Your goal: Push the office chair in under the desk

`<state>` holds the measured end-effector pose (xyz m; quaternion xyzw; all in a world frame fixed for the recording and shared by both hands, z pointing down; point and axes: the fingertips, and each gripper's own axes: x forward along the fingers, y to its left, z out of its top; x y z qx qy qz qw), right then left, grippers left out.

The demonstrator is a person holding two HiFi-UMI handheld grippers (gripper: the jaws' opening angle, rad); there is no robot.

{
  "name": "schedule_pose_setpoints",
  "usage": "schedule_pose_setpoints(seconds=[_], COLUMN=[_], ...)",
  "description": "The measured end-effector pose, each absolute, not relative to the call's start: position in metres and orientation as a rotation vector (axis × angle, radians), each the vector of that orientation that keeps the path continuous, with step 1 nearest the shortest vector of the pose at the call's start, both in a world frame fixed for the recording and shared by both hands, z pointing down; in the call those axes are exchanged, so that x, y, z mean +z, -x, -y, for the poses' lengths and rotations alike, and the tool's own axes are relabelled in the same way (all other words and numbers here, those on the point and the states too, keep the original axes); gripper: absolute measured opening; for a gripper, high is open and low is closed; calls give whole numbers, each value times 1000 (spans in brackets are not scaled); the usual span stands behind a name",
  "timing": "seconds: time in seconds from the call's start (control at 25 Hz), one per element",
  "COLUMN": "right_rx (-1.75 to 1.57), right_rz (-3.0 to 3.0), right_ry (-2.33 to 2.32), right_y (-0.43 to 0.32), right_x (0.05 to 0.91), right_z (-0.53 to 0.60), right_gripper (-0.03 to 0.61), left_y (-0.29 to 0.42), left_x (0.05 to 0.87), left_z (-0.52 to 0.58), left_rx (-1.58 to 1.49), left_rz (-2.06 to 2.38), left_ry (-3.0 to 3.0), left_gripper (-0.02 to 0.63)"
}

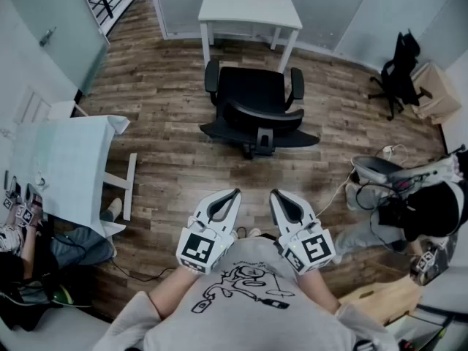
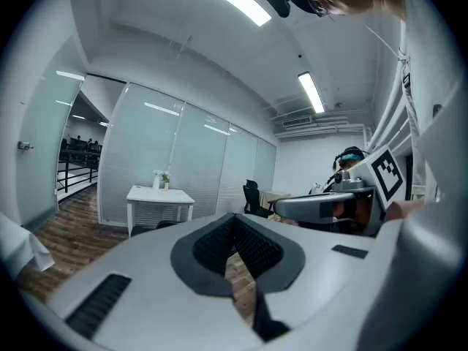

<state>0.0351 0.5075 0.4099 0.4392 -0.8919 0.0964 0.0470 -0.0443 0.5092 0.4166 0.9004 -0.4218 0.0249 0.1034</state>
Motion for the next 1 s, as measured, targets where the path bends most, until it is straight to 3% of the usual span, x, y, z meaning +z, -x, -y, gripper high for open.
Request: schedule_pose_setpoints(seconds=[0.64,1.0], right_rx=[223,36], right_rz=[2663,2513], right_ry=[-1404,-1337], right_y=[-49,-81], right_x=[422,459], right_z=[-480,-427], right_gripper=[40,40], left_y=[41,32], left_x=[434,485], left_z=[-484,-427], left_rx=[142,469], left_rz=[1221,1226], left_ry=[-2684,-2750], left_gripper=[5,15])
